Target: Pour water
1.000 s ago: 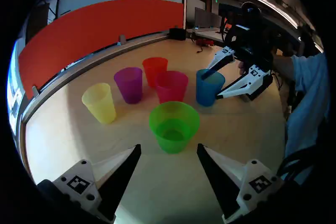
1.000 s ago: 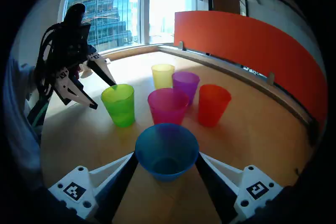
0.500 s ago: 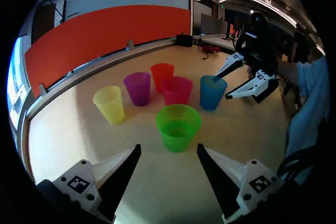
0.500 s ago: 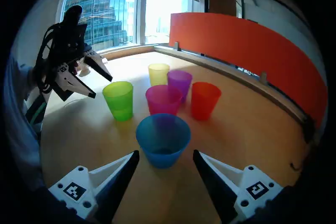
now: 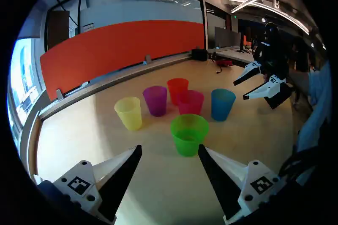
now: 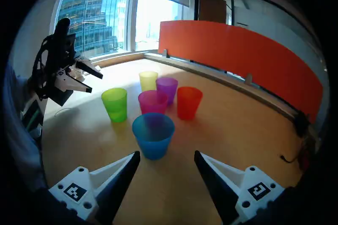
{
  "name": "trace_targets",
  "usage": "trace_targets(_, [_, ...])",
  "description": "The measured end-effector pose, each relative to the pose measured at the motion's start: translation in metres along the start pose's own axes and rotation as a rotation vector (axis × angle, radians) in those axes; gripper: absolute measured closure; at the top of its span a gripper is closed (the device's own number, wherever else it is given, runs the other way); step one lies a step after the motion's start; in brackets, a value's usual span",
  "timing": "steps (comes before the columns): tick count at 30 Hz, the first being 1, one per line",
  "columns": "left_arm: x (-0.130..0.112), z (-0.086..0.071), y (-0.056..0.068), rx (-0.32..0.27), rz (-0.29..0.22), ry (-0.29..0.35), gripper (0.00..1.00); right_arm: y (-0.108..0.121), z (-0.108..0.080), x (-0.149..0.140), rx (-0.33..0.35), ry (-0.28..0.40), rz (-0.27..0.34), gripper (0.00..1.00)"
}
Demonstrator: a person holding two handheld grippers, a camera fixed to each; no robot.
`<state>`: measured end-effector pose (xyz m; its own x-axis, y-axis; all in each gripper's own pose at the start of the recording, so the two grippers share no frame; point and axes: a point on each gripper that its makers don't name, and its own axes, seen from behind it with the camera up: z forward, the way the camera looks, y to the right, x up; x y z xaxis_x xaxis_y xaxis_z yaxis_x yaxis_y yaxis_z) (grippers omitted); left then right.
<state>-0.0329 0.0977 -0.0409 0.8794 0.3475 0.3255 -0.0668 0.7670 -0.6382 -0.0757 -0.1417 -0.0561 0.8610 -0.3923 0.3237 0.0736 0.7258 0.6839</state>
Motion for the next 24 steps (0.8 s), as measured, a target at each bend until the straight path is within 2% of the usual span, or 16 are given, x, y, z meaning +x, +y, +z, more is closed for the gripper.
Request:
trace_targets(6, [0.009, -0.013, -0.011, 0.077, -0.022, 0.051, 0.01, 0.005, -0.013, 0.006, -0.041, 0.036, 0.010, 0.01])
trace_targets(12, [0.020, -0.027, -0.027, 0.165, -0.035, 0.115, 0.01, 0.017, -0.025, 0.017, -0.112, 0.090, 0.027, 0.01])
trace_targets(24, [0.050, -0.058, -0.056, 0.347, -0.043, 0.260, 0.01, 0.063, -0.054, 0.050, -0.323, 0.240, 0.077, 0.01])
